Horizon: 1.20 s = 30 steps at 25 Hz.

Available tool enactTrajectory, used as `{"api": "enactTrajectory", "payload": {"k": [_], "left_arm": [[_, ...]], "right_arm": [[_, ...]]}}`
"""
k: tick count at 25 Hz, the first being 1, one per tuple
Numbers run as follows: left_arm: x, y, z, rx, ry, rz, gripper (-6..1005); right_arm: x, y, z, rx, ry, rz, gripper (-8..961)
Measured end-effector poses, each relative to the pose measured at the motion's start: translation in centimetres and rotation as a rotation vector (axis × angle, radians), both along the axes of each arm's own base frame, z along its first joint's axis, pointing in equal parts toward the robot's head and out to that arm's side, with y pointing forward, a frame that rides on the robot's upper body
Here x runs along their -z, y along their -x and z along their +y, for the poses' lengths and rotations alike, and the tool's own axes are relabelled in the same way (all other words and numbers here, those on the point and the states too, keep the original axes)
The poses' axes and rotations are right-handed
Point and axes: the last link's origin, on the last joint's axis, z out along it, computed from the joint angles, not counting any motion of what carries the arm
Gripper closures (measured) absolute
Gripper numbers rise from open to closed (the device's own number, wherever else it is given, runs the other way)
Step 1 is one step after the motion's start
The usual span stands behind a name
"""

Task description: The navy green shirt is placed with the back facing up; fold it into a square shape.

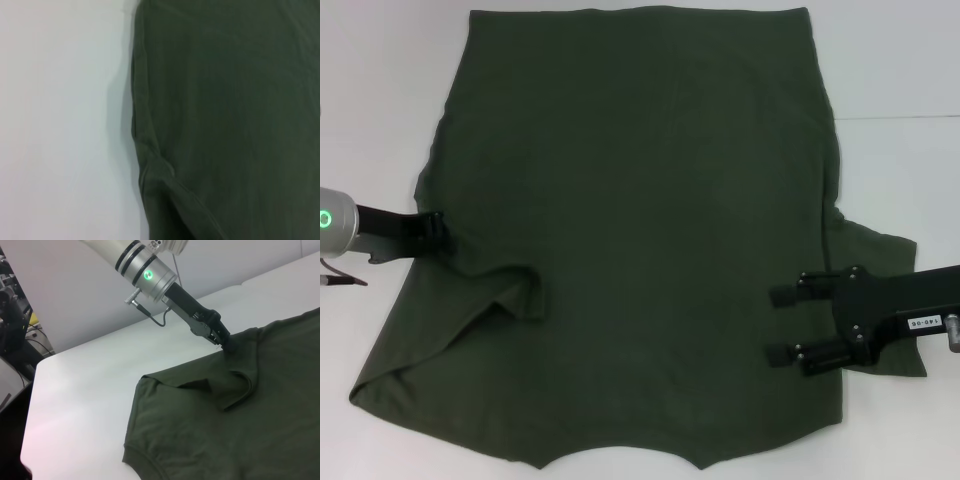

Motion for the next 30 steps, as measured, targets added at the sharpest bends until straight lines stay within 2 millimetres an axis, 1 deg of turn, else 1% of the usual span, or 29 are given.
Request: {"api": "enactTrajectory", "payload": {"k": [1,5,7,15,18,23,26,28,30], "left_arm": [[0.0,0.0,0.0,-0.003,-0.004,-0.005,845],[-0.5,-0.8,0.7,-0.017,-0.032,-0.046,932],[-0.6,-1.5,1.2,-0.021,-0.038,-0.065,975],[-0.7,-4.4,3.3,-0.051,-0.093,-0.119,978],[0.2,-5.1,3.6,-0.061,-0.129,-0.154,947],[1.4,-5.5,3.8,-0.076,-0.171,-0.219,896],[1.5,-5.7,3.9,-0.069,-0.179,-0.222,865],[1.5,-5.7,4.0,-0.066,-0.184,-0.213,780],[1.5,-5.1,3.9,-0.065,-0.196,-0.185,695]], "right_arm": [[0.0,0.0,0.0,0.000,0.000,0.000,55],[0.0,0.0,0.0,0.000,0.000,0.001,56],[0.0,-0.1,-0.1,0.001,0.000,0.000,56],[0.0,-0.3,-0.2,0.002,0.002,-0.009,57],[0.1,-0.4,-0.3,0.003,0.006,-0.013,58],[0.2,-0.5,-0.4,0.006,0.012,-0.019,58],[0.2,-0.6,-0.4,0.009,0.013,-0.019,59],[0.2,-0.6,-0.5,0.010,0.014,-0.019,59],[0.2,-0.6,-0.5,0.009,0.016,-0.018,59]]}}
